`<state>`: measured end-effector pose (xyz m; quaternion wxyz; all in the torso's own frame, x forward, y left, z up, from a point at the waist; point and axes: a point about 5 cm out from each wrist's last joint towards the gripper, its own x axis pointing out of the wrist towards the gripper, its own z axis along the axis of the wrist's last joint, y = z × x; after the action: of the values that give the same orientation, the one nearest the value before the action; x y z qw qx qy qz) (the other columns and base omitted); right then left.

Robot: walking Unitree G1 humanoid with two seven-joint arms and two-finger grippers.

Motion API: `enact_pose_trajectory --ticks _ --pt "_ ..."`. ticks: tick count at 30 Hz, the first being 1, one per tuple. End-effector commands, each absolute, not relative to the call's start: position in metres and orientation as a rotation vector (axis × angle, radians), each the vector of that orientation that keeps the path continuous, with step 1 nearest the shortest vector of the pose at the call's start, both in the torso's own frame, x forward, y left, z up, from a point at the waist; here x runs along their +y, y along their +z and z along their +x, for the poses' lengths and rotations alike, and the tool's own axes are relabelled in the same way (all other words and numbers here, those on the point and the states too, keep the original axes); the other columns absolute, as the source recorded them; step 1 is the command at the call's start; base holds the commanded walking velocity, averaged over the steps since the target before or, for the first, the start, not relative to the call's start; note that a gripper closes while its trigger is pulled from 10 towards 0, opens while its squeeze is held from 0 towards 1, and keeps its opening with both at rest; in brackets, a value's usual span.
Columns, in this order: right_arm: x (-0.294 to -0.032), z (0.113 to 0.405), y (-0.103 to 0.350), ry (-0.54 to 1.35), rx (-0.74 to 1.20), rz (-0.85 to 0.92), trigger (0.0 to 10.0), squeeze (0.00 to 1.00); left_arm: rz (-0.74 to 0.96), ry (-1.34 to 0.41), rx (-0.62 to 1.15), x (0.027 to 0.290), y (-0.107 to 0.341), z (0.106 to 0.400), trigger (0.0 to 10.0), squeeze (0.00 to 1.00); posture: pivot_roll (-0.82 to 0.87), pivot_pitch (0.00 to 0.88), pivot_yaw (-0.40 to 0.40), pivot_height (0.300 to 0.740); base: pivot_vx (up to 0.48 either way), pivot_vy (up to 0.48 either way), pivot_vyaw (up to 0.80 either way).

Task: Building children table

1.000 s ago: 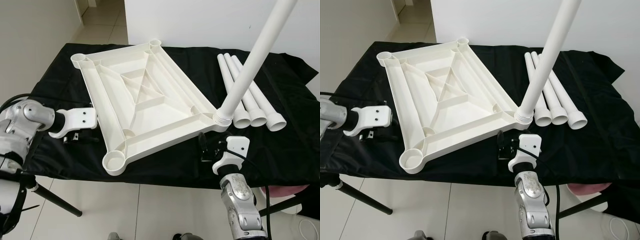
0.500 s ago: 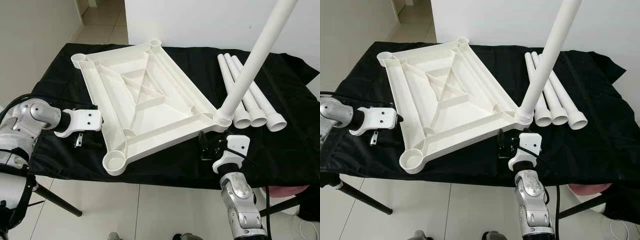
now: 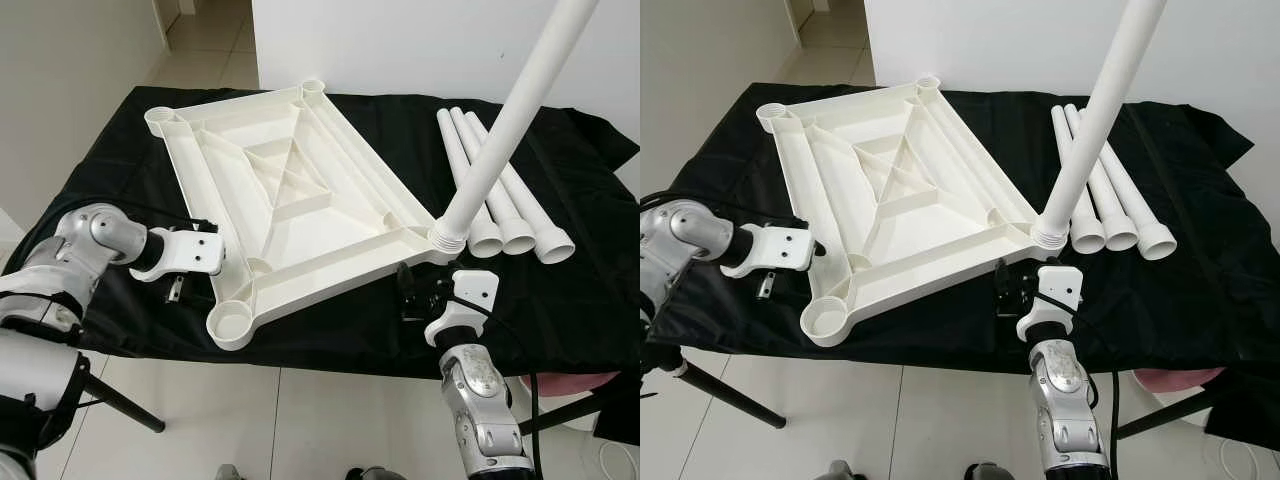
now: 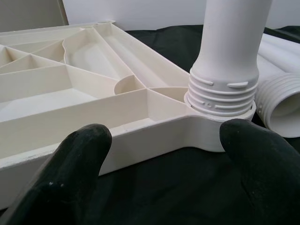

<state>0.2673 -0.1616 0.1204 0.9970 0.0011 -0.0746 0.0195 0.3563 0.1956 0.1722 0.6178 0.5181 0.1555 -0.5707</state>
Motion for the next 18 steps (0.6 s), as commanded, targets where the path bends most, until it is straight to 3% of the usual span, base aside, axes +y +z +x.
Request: enact_pose_trajectory --ticks 1,2,3,4,18 --pt "-0.16 0.266 0.118 0.047 -0.142 -0.009 10.0 0.0 1.215 -1.243 0.296 0.191 0.171 0.361 9.3 0.0 -0.06 0.065 0.043 0.74 0.0 0.0 0.0" --pt "-0.159 0.265 0.117 0.048 -0.14 -0.008 10.0 0.0 1.221 -1.272 0.303 0.187 0.17 0.36 2.3 0.0 -0.06 0.064 0.048 0.74 0.0 0.0 0.0" --pt "-0.159 0.265 0.117 0.048 -0.14 -0.008 10.0 0.0 1.221 -1.272 0.303 0.187 0.17 0.36 2.3 0.0 -0.06 0.064 0.048 0.74 0.0 0.0 0.0" --pt "-0.159 0.265 0.116 0.047 -0.139 -0.008 10.0 0.0 1.219 -1.283 0.312 0.187 0.169 0.36 0.0 0.0 -0.06 0.062 0.051 0.74 0.0 0.0 0.0" --pt "-0.159 0.262 0.114 0.034 -0.134 -0.005 10.0 0.0 1.189 -1.352 0.329 0.183 0.155 0.354 0.0 0.0 -0.07 0.055 0.058 0.74 0.0 0.0 0.0"
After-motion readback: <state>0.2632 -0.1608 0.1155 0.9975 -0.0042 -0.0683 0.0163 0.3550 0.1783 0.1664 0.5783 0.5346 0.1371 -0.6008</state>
